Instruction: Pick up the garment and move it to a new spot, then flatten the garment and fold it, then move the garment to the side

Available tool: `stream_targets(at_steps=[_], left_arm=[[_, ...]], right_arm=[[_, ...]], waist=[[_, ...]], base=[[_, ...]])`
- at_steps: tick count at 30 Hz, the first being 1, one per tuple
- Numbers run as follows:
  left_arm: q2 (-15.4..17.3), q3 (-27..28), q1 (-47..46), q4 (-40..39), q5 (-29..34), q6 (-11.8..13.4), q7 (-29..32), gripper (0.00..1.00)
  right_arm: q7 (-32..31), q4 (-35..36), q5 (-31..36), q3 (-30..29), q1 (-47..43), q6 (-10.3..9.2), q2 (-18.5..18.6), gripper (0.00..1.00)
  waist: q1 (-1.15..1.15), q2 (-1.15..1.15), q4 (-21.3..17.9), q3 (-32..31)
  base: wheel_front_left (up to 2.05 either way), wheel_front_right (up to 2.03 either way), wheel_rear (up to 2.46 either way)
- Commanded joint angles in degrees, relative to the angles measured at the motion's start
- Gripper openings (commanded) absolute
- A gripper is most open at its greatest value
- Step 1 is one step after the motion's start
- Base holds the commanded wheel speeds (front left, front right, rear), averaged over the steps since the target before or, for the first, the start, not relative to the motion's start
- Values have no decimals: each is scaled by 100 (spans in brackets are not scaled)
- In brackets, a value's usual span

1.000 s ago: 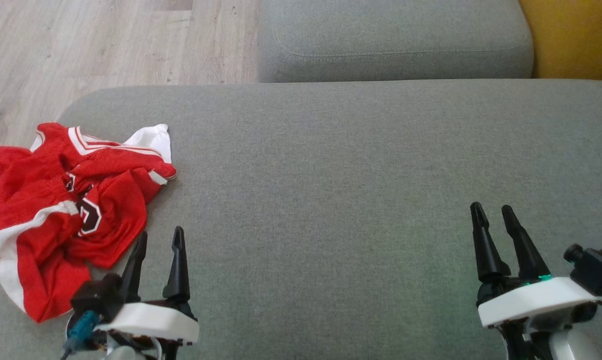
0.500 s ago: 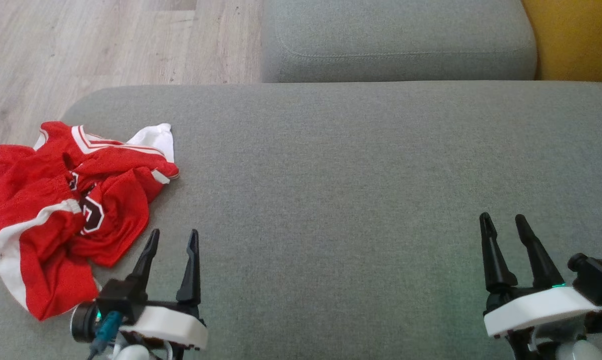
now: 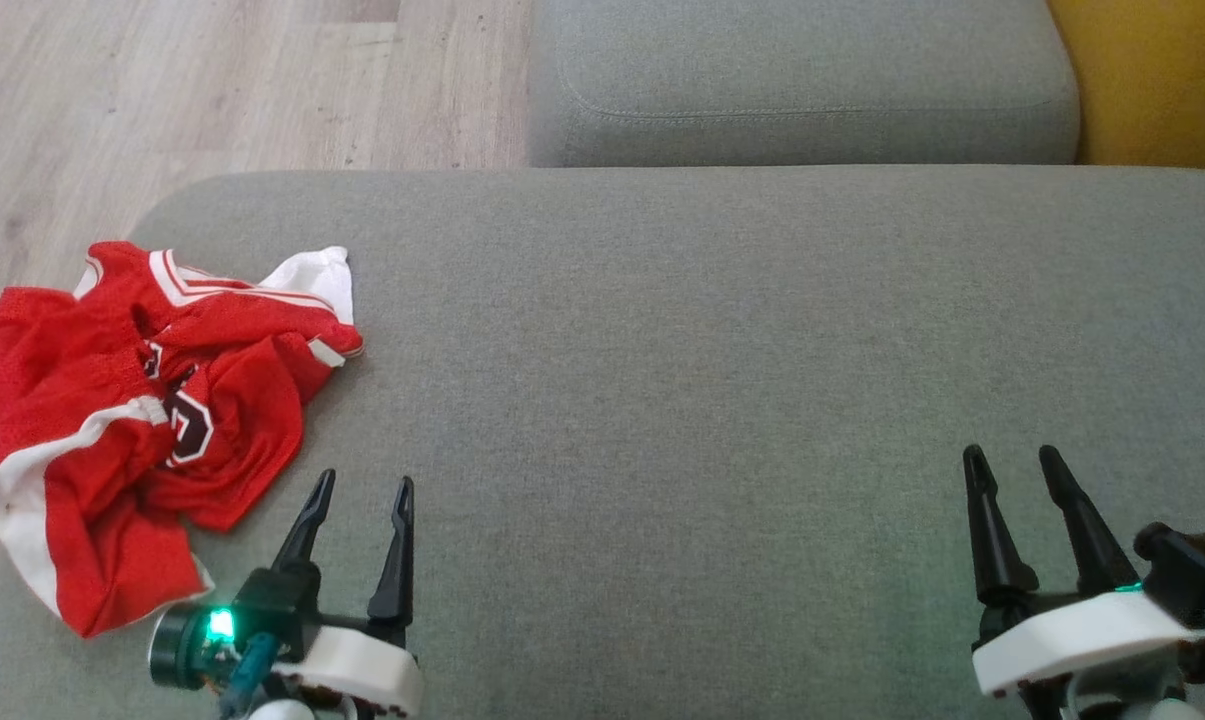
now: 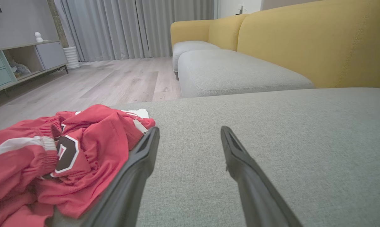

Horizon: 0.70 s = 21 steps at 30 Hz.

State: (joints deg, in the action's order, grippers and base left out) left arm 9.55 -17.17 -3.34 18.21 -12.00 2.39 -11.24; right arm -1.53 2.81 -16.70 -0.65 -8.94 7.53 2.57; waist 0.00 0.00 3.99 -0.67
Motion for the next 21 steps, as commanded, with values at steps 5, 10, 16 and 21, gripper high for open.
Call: stream_targets(at_steps=[5, 10, 16, 21], left_arm=[[73, 108, -309, -123, 310, 96, -105, 100], [65, 127, -296, -97, 276, 131, -105, 100], [52, 139, -291, -82, 200, 169, -89, 100], [55, 133, -298, -77, 177, 195, -86, 100]], right_arm=[[59, 292, 270, 101, 82, -4, 32, 100], [70, 272, 257, 96, 76, -4, 32, 100], [54, 226, 201, 83, 84, -4, 32, 100], [46, 211, 206, 87, 96, -4, 32, 100]], waist=[[0, 0, 8, 17], [0, 0, -6, 33], [0, 0, -16, 47], [0, 0, -22, 59]], base=[[0, 0, 0], [0, 0, 0], [0, 0, 0], [0, 0, 0]])
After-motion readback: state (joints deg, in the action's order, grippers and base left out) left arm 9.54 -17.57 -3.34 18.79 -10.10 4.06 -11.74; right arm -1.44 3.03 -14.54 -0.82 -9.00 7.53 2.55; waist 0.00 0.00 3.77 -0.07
